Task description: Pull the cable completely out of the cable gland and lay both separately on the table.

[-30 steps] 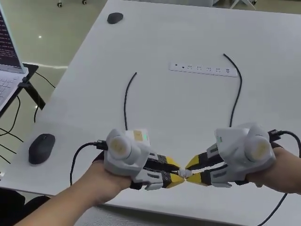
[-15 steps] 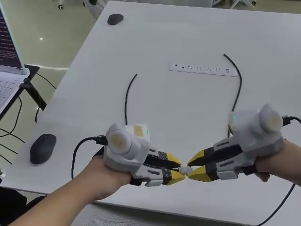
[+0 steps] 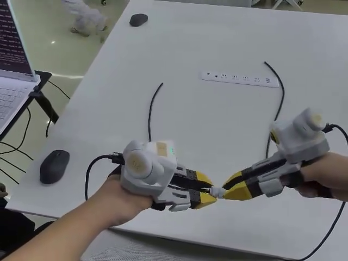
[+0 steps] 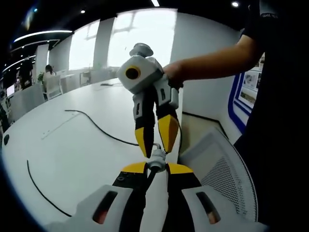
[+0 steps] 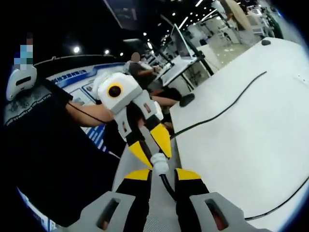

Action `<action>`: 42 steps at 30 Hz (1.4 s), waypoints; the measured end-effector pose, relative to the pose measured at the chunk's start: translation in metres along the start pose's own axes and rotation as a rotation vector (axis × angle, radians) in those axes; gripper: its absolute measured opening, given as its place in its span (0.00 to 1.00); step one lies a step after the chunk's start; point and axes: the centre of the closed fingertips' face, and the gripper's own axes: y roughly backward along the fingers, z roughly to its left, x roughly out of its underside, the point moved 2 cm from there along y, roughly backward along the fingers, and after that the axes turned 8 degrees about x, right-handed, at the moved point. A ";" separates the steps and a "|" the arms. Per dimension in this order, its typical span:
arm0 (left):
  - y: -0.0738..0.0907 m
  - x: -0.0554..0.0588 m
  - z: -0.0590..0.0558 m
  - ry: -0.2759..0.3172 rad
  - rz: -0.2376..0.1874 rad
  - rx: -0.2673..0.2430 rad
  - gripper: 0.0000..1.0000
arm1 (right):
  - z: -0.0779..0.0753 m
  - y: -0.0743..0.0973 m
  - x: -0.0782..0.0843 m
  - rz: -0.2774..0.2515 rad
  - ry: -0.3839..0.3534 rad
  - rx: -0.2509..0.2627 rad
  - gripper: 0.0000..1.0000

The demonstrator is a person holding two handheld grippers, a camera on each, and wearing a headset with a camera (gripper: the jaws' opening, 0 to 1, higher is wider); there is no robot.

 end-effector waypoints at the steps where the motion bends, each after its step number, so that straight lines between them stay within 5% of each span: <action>1: -0.001 0.000 -0.001 -0.001 0.005 0.002 0.15 | 0.001 -0.001 0.002 0.006 -0.014 -0.010 0.15; 8: -0.003 -0.001 -0.008 -0.022 0.023 0.021 0.15 | 0.014 -0.006 0.012 0.035 -0.042 -0.084 0.10; 24: -0.004 -0.004 -0.010 -0.001 0.018 0.021 0.15 | 0.014 0.001 0.009 -0.023 -0.094 -0.107 0.08; 29: -0.002 -0.002 -0.008 0.019 0.019 0.007 0.15 | 0.014 0.000 0.006 -0.065 0.036 -0.055 0.08; 37: -0.002 0.001 -0.011 0.057 0.018 0.019 0.15 | 0.019 -0.002 0.010 -0.048 0.176 0.014 0.07; 42: -0.001 0.003 -0.011 0.091 0.005 0.021 0.15 | 0.016 -0.003 0.010 -0.058 0.301 0.104 0.07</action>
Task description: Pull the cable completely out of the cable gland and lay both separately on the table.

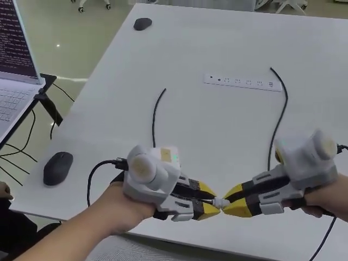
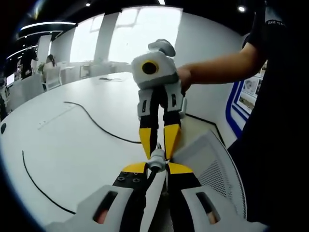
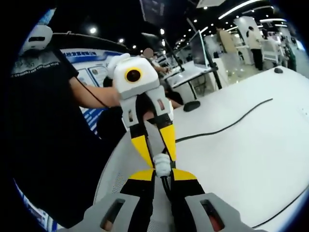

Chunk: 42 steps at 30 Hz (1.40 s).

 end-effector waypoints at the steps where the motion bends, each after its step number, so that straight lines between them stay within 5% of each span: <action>1: 0.000 0.000 0.000 0.003 -0.001 0.000 0.15 | 0.002 0.000 -0.001 0.002 0.019 0.014 0.07; 9: 0.001 0.007 0.000 0.033 0.000 0.008 0.15 | 0.003 -0.005 0.004 0.024 0.231 0.151 0.07; 25: -0.001 0.011 0.002 0.101 -0.042 0.010 0.15 | 0.002 -0.010 0.007 0.086 0.490 0.246 0.07; 34: -0.005 0.012 0.000 0.080 -0.022 0.019 0.15 | -0.002 -0.007 0.011 0.088 0.402 0.224 0.08; 39: -0.006 0.011 0.001 0.067 -0.018 0.019 0.15 | -0.001 -0.003 0.014 0.072 0.252 0.221 0.09; 41: -0.006 0.011 0.001 0.051 -0.007 0.016 0.15 | -0.005 0.000 0.015 0.062 0.256 0.226 0.10; 42: -0.006 0.011 0.000 0.045 -0.004 0.016 0.15 | -0.002 0.003 0.014 0.039 0.166 0.205 0.12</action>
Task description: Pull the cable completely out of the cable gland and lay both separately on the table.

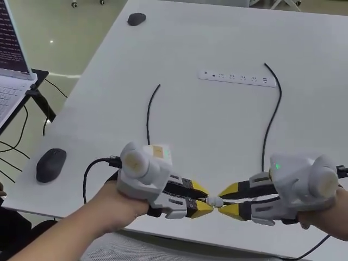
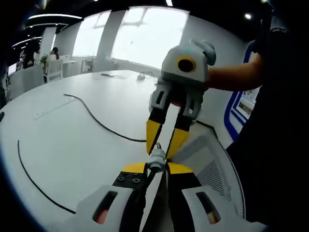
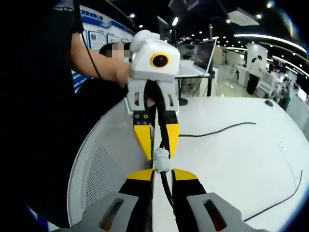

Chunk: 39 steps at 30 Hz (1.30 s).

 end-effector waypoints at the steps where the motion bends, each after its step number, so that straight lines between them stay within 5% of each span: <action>1: 0.000 0.000 0.000 -0.002 -0.001 0.001 0.15 | 0.001 0.002 0.000 -0.007 -0.056 -0.020 0.14; 10: 0.000 0.001 -0.002 -0.027 0.017 -0.001 0.15 | -0.008 0.005 -0.007 -0.054 -0.448 -0.243 0.15; 16: -0.001 -0.001 -0.005 -0.051 0.026 0.000 0.15 | -0.005 0.000 -0.008 -0.047 -0.572 -0.355 0.15; 21: -0.001 -0.005 -0.006 -0.105 0.050 0.001 0.15 | -0.004 -0.001 -0.008 -0.058 -0.604 -0.392 0.17; 33: -0.003 -0.009 -0.005 -0.115 0.067 0.005 0.15 | 0.005 -0.003 -0.010 -0.043 -0.605 -0.469 0.13; 39: -0.002 -0.006 -0.003 -0.115 0.081 0.004 0.15 | 0.005 -0.006 -0.005 -0.028 -0.603 -0.461 0.08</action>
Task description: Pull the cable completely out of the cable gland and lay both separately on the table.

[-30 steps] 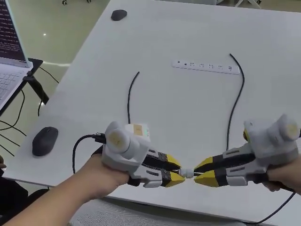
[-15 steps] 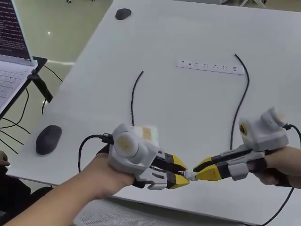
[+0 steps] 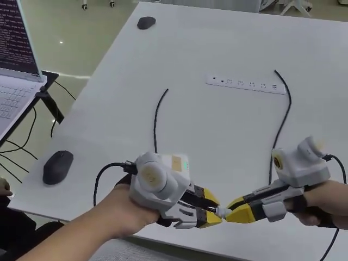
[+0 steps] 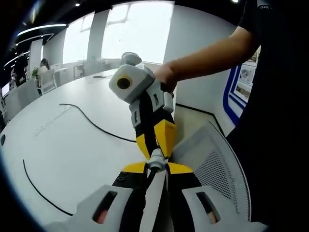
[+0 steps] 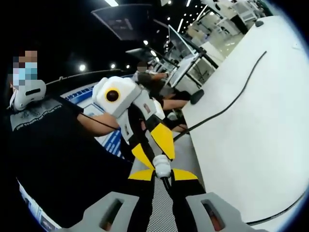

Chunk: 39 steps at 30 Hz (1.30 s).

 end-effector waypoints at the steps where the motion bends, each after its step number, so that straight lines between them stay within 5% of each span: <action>1: 0.000 0.000 0.000 0.003 -0.001 0.000 0.15 | 0.000 0.000 0.000 -0.001 0.004 0.002 0.08; 8: 0.002 0.005 0.003 0.035 -0.001 -0.008 0.15 | -0.004 -0.003 -0.002 -0.010 0.162 0.082 0.08; 13: 0.007 0.008 0.003 0.072 -0.019 -0.009 0.15 | -0.003 -0.006 -0.004 -0.011 0.418 0.192 0.08; 19: 0.014 0.003 0.002 0.111 -0.067 -0.008 0.15 | 0.003 -0.005 -0.009 0.013 0.634 0.345 0.07; 30: 0.015 0.003 -0.005 0.170 -0.089 0.019 0.15 | 0.014 -0.009 -0.005 0.085 1.011 0.577 0.07; 36: 0.012 0.000 -0.003 0.214 -0.106 0.016 0.15 | 0.013 -0.007 -0.004 0.120 1.145 0.692 0.07; 39: 0.008 0.001 -0.004 0.217 -0.098 0.016 0.15 | 0.012 -0.007 0.000 0.112 1.133 0.700 0.08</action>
